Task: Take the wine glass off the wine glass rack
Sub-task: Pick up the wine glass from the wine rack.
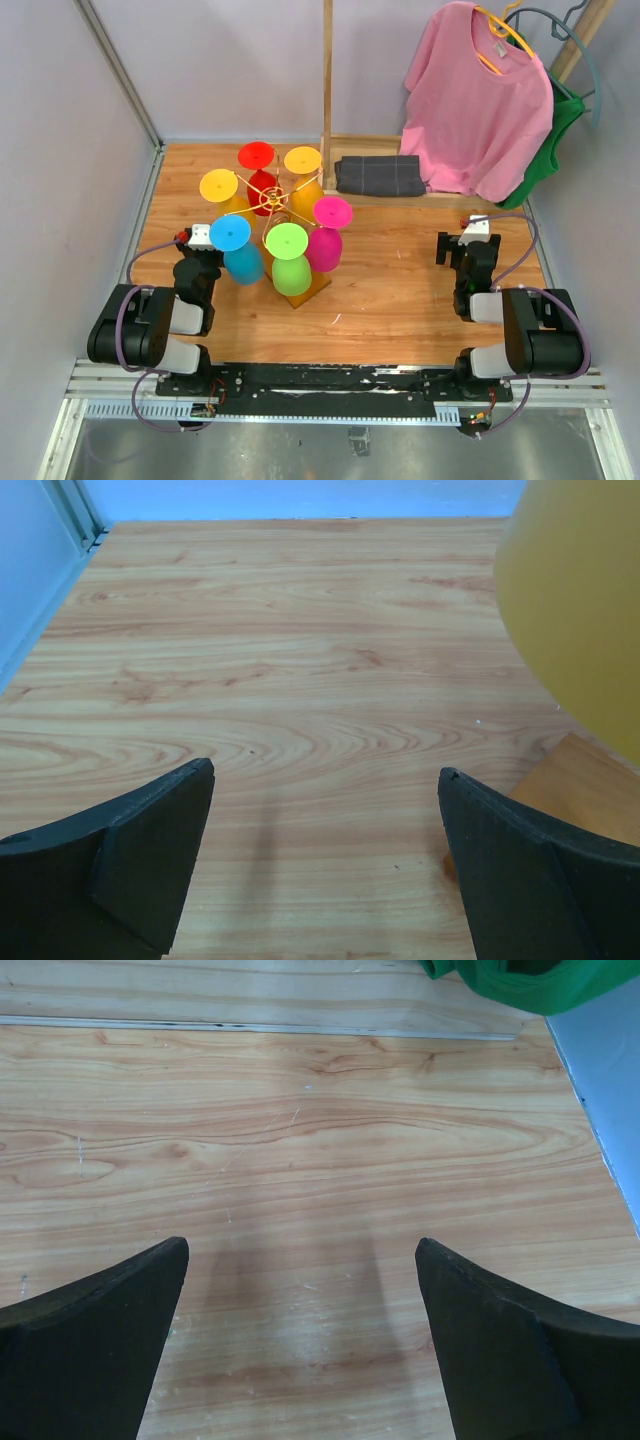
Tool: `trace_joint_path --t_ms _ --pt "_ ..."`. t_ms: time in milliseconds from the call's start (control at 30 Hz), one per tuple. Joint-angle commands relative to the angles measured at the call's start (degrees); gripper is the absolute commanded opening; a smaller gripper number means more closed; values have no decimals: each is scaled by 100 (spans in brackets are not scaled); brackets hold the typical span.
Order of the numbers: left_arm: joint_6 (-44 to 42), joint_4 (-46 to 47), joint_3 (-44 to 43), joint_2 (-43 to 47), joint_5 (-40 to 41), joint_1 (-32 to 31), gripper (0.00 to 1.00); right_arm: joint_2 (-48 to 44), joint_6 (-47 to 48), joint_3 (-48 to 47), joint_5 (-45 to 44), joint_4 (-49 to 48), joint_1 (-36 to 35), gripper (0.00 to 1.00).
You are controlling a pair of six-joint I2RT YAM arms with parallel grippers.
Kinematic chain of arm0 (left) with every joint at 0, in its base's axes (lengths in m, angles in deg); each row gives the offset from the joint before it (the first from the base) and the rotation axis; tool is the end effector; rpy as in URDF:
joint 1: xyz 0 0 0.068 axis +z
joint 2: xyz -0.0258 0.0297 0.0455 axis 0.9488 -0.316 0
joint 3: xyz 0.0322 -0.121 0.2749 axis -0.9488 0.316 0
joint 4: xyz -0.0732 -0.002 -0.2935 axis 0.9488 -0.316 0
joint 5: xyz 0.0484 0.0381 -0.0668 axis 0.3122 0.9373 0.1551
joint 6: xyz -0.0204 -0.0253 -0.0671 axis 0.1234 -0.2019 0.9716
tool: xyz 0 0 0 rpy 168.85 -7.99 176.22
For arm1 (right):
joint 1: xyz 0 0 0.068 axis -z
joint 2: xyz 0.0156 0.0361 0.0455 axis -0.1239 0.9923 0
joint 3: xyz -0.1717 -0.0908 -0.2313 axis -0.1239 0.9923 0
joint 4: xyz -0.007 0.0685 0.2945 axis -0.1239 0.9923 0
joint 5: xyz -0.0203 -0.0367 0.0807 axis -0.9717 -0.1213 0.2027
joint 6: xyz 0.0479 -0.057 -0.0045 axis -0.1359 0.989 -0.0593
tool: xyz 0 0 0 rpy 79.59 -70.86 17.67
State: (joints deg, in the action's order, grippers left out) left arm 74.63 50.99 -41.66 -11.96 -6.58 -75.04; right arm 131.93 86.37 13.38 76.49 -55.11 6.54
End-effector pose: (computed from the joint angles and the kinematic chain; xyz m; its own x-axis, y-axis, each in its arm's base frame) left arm 0.2346 -0.0099 0.1358 -0.0069 0.0410 -0.9991 -0.0064 0.9991 0.0410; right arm 0.2684 -0.0082 0.1322 -0.2155 -0.0623 -0.9745 0.1477 0.9844 -0.0956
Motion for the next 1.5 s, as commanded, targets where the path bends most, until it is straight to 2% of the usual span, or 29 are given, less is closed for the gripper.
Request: trace_joint_path --t_ms 0,367,500,600,733,833,1033,1300,1467 --pt "9 79 -95 11 56 -14 99 -27 99 -30 27 -178 -131 98" --pt "27 134 -56 41 74 -14 99 -33 97 -30 35 -155 -127 98" --pt "33 40 28 365 106 -14 99 -70 89 -63 -39 -146 -127 98" --pt "115 -711 -257 732 221 -14 99 -294 98 -283 4 453 -135 98" --pt "223 -2551 -806 1098 321 -14 99 -656 47 -683 85 1593 -134 98" --pt "298 -2980 -710 1407 412 -14 99 -817 -25 -765 277 2051 -135 98" --pt "274 -3781 -567 2096 311 -14 99 -1216 -64 -554 458 2263 -144 98" --pt "216 -4959 -531 3280 54 8 99 -1796 63 -620 599 2946 -144 98" --pt "339 -5809 -704 3697 22 21 99 -2052 21 -749 693 3502 -144 98"
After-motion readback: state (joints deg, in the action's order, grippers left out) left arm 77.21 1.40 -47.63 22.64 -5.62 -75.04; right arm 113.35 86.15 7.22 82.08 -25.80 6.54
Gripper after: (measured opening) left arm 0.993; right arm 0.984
